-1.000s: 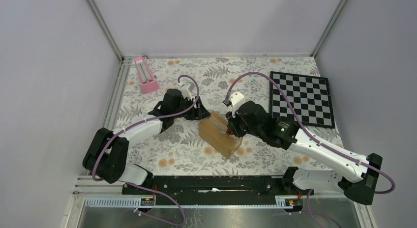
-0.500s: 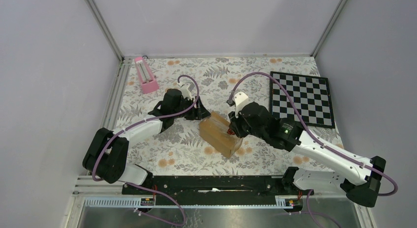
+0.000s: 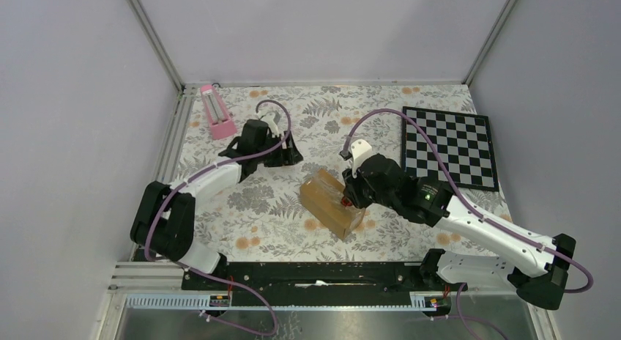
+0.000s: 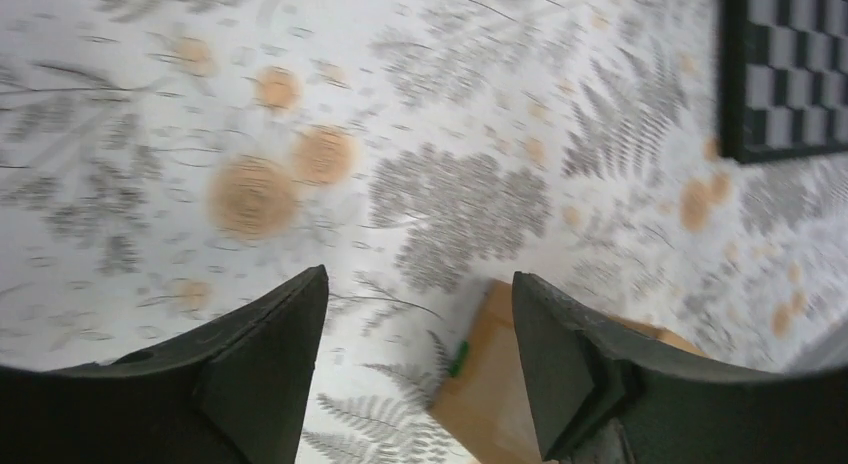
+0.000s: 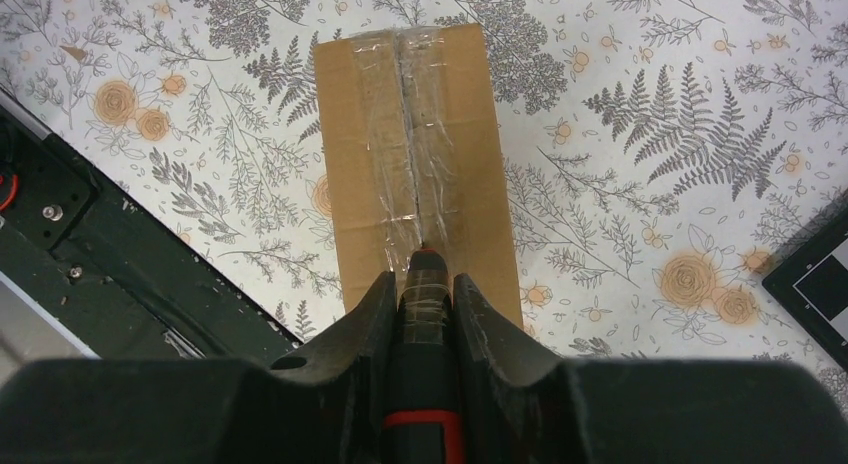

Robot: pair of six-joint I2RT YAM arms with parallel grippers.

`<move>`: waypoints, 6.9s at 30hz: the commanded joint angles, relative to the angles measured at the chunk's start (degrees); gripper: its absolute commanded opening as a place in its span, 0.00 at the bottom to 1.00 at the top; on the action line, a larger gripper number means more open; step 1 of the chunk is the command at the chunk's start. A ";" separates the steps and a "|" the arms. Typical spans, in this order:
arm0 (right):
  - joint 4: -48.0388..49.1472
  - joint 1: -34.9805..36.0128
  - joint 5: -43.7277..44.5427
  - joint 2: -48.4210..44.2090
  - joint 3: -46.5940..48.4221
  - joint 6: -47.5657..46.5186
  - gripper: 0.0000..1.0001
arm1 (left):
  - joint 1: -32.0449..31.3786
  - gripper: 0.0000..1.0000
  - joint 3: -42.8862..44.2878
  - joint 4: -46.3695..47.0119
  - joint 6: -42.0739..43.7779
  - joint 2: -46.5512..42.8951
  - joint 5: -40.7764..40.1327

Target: Unpack the express box

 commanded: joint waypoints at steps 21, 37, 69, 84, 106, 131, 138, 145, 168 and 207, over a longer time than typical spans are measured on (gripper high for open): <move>11.63 0.21 4.75 9.94 2.43 1.15 0.00 | -5.27 0.99 -3.54 -11.21 -18.63 -18.61 -0.15; 11.92 0.25 3.68 12.85 4.41 0.22 0.00 | -9.68 0.99 -11.10 0.41 -36.65 -16.07 -13.64; 2.36 0.25 2.75 11.37 7.57 3.10 0.00 | -15.21 0.92 -16.01 -9.19 -56.71 -10.82 -34.71; 1.75 0.25 3.58 9.94 7.50 3.38 0.00 | -15.21 0.93 -19.07 -6.23 -54.83 -12.11 -37.02; -0.89 0.25 0.41 5.36 1.96 6.45 0.00 | -14.48 0.93 -18.19 -9.55 -58.43 -9.87 -37.85; -8.04 0.25 -2.48 4.77 1.96 7.22 0.00 | -12.10 0.93 -18.87 -10.09 -58.82 -10.21 -37.45; -9.80 0.25 -3.14 4.05 2.16 7.37 0.00 | -11.61 0.93 -19.11 -10.07 -58.93 -10.11 -37.32; -11.11 0.25 -3.55 3.77 1.74 7.61 0.00 | -11.22 0.93 -19.48 -10.11 -59.08 -10.13 -37.25; -15.84 0.25 -4.15 2.55 0.39 9.90 0.00 | -10.58 0.91 -20.10 -10.16 -60.58 -9.52 -37.23; -23.19 0.25 -5.46 -0.22 -0.15 11.05 0.00 | -7.86 0.91 -21.25 -9.01 -60.95 -8.64 -37.02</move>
